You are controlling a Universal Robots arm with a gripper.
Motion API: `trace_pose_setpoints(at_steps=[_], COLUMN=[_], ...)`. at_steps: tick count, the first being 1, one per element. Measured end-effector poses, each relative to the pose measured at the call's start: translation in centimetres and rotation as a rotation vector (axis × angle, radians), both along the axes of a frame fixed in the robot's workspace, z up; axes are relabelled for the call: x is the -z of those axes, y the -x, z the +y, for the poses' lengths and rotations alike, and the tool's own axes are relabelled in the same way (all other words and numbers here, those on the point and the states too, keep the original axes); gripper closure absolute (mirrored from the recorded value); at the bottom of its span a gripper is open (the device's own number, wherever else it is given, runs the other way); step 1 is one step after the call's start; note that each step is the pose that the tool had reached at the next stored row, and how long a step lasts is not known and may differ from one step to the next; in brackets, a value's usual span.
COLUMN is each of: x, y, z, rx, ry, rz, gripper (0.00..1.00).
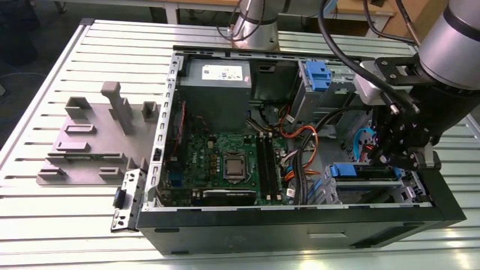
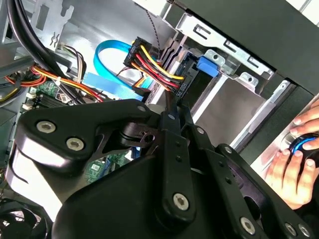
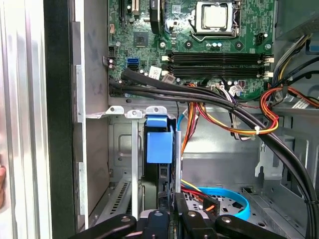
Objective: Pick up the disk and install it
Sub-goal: 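Insert the first disk wire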
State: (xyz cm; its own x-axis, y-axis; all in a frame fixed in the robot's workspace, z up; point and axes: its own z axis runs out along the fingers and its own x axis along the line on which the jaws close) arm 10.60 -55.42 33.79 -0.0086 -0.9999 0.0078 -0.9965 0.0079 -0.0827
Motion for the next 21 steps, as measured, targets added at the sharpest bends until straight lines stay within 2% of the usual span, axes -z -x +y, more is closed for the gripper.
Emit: trace_pose_setpoints(at_steps=[9, 21], x=[0.45, 0.52], y=[0.13, 0.13], z=[-0.03, -0.06], rx=[0.0, 0.001], ry=[-0.0015, -0.0019], rz=[-0.0011, -0.0011], gripper=[0.84, 0.84])
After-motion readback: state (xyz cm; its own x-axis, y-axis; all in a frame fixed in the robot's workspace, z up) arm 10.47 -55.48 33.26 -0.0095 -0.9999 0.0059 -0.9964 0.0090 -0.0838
